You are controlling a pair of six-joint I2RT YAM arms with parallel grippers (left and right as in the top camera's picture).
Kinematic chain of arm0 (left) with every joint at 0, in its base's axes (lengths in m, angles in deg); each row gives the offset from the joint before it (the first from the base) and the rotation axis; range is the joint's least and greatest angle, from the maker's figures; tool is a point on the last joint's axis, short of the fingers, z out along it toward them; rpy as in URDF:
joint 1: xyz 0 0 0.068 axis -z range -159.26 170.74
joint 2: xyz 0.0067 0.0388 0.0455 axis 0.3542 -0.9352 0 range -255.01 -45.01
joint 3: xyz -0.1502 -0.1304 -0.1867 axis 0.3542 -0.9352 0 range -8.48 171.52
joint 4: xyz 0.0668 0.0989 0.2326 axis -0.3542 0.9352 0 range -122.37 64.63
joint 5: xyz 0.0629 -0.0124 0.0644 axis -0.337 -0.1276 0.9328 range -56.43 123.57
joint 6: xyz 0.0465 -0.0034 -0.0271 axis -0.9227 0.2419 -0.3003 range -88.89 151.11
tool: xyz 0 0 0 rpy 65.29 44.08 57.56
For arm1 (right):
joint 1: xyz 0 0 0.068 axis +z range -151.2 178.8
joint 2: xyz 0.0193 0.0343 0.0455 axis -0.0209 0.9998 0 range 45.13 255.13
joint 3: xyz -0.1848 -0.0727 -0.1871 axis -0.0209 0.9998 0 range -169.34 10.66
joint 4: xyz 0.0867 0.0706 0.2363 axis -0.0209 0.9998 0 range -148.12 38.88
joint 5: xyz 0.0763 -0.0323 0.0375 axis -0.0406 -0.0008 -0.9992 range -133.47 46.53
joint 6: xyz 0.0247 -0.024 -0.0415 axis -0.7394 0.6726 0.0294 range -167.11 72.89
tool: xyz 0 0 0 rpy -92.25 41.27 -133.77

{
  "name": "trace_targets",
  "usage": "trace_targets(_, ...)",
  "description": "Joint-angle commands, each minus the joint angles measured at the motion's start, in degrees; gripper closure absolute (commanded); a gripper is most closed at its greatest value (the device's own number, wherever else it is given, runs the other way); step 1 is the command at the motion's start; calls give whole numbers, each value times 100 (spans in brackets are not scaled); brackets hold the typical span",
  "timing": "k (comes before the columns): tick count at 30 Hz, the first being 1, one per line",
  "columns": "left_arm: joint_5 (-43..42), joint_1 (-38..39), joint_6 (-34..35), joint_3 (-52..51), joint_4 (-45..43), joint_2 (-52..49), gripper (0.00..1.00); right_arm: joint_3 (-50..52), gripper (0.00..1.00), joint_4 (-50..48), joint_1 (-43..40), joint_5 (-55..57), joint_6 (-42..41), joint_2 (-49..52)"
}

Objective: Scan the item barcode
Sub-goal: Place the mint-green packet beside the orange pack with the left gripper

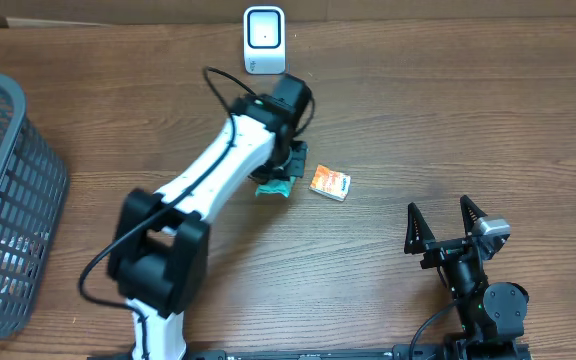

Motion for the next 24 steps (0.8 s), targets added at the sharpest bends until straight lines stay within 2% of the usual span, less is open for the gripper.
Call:
trace_targets(1, 245, 66, 509, 2, -140, -116, 96, 61, 0, -26, -26, 52, 26, -50)
trace_targets(2, 247, 66, 505, 2, -179, -116, 91, 61, 0, -28, -26, 52, 26, -50)
trace_targets(4, 258, 50, 503, 92, -177, -68, 72, 61, 0, -28, -26, 52, 26, -50)
trace_targets(7, 260, -79, 479, 575, 151, 72, 31, 61, 0, -26, -26, 52, 26, -50)
trace_targets(11, 328, -299, 225, 1722, 863, 374, 30, 61, 0, -26, -26, 52, 26, -50)
trace_targets(14, 490, -566, 22, 2673, 1434, 649, 14, 61, 0, -26, -26, 52, 26, -50)
trace_targets(16, 623, -863, -20, 3331, 1875, 859, 0, 61, 0, -26, -26, 52, 26, -50)
trace_targets(20, 688, -1676, -20, 4192, 2544, 1224, 0, 61, 0, -26, -26, 52, 26, -50)
trace_targets(24, 682, -3027, 142, 4496, 2981, 1615, 0, 61, 0, -26, -26, 52, 26, -50)
